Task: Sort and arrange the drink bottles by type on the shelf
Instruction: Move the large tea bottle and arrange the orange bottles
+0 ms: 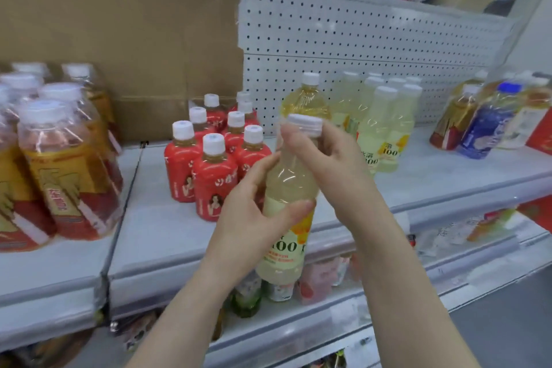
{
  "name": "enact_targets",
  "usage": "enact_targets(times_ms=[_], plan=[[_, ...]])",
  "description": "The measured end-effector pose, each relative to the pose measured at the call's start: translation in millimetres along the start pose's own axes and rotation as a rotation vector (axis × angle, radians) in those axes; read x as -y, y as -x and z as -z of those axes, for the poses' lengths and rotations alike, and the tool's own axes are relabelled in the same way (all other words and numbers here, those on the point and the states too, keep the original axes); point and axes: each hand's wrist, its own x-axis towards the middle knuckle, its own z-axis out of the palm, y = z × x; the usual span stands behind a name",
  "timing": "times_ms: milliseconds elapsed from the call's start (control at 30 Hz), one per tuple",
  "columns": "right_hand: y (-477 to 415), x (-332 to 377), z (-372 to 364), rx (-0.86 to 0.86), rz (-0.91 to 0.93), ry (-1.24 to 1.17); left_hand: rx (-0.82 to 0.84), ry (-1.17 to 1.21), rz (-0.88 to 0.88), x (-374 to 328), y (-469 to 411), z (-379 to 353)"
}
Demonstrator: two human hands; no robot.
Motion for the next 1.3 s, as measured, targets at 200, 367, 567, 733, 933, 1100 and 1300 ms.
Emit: enact_targets(times_ms=[200,367,567,733,933,1100,1300], plan=[[-33,-31,110,-0.213,0.106,0.124,-0.193,-0.273,-0.172,-9,-58,-63],[-64,-60,185,-0.372,0.157,0.303,-0.339,-0.735,-0.201,12,-115,-84],[-102,-104,210,-0.336,0.173,0.338,-0.416,-0.948,-0.186,24,-137,-98],[-123,-139,192,-0.345,0.228,0.411,-0.445,-0.963,-0.188,28,-139,-96],[-132,-147,188,-0.395,0.274,0.495,-0.449,-0.968,-0.211,32,-138,-94],[-119,-126,176,-0.579,0.433,0.819,-0.401,-1.066,-0.242,21,-124,-84],[-109,-87,93,0.042,0.187,0.357,-0.522,-1.361,-0.236,16,-92,-47]])
